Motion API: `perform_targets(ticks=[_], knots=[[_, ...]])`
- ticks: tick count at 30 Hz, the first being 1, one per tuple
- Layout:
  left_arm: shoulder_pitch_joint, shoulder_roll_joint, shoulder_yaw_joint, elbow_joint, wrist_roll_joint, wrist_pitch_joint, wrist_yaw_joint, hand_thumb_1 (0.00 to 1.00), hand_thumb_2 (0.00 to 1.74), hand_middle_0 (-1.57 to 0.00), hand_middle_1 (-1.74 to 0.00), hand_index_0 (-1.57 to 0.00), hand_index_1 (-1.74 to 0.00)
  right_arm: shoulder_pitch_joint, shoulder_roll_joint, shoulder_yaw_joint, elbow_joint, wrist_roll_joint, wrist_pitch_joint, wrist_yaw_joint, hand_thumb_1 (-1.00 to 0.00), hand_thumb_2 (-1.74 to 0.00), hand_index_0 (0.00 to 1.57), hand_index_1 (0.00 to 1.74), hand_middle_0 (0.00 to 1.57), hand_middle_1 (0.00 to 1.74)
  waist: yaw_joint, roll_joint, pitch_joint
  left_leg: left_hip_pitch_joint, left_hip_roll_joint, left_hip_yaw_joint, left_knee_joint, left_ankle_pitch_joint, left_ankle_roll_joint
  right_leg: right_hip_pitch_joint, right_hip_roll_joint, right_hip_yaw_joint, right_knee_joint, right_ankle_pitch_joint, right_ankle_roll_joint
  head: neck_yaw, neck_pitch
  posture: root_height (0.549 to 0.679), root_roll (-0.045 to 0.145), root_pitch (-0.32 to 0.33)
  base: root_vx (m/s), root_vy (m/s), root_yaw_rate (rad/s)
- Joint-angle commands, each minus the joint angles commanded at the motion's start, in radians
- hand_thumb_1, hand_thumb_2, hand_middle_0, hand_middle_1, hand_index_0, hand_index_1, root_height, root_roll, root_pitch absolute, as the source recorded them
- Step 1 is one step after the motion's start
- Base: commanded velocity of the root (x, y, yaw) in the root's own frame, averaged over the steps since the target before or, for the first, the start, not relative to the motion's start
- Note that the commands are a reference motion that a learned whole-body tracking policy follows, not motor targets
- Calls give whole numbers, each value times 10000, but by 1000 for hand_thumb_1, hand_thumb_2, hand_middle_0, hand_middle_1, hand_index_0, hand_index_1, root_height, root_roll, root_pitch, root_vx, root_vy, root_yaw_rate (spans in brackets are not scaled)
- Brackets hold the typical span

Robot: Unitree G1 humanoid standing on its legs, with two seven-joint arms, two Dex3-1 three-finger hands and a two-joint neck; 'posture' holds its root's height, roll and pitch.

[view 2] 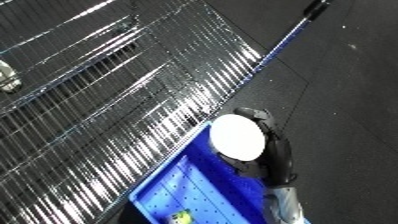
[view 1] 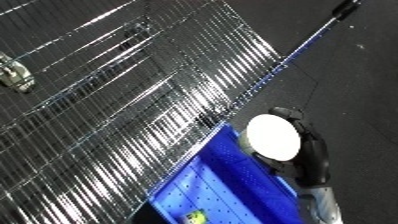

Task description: Pick up the object and place it into the box

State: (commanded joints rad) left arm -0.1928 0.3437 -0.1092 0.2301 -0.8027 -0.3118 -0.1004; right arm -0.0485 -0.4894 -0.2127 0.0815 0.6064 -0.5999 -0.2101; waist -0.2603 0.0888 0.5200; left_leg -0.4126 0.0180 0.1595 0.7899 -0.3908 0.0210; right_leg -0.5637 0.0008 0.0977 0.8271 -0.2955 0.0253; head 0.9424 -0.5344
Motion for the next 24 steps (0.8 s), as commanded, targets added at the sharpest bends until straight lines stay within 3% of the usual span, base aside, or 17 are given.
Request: perform_targets(ticks=[4, 9, 23, 24], knots=[[-124, -22, -136, 108, -74, -108, 78, 1000, 1740, -1570, -1740, -1570, -1740, 11, -147, -210, 989, 602, -401, 198, -700, -1218, 1099, 1218, 1099, 1218, -70, 79, 0, 75, -37, 54, -94, -10, 5, 11, 39, 56, -80, 25, -2, 346, -5, 634, 91, 72, -3, 39, -32], [-208, 20, -209, 168, -137, -148, 152, 1000, 1740, -1570, -1740, -1570, -1740, 20, -383, -301, 1703, 861, -434, 460, -700, -1218, 1099, 1218, 1099, 1218, -93, 151, 0, 114, -94, 79, -180, 8, -10, 14, 36, 87, -166, 74, -4, 576, 76, 635, 93, 75, -11, 16, 4], [-251, 6, -176, 230, -218, -216, 313, 1000, 1740, -1570, -1740, -1570, -1740, -17, -367, -265, 2186, 1271, -503, 679, 0, 0, 0, 0, 0, 0, -15, 218, 0, -5, -180, -39, -254, 113, -18, -95, 101, 60, -149, 83, -75, 462, 146, 635, 96, 82, -18, -7, 24], [-246, 8, -166, 224, -209, -217, 313, 1000, 1740, -1570, -1740, -1570, -1740, -11, -355, -258, 2178, 1264, -501, 668, 0, 0, 0, 0, 0, 0, -6, 216, 0, -14, -182, -50, -263, 128, -20, -100, 103, 54, -150, 83, -80, 456, 152, 635, 96, 83, -14, -23, 40]])
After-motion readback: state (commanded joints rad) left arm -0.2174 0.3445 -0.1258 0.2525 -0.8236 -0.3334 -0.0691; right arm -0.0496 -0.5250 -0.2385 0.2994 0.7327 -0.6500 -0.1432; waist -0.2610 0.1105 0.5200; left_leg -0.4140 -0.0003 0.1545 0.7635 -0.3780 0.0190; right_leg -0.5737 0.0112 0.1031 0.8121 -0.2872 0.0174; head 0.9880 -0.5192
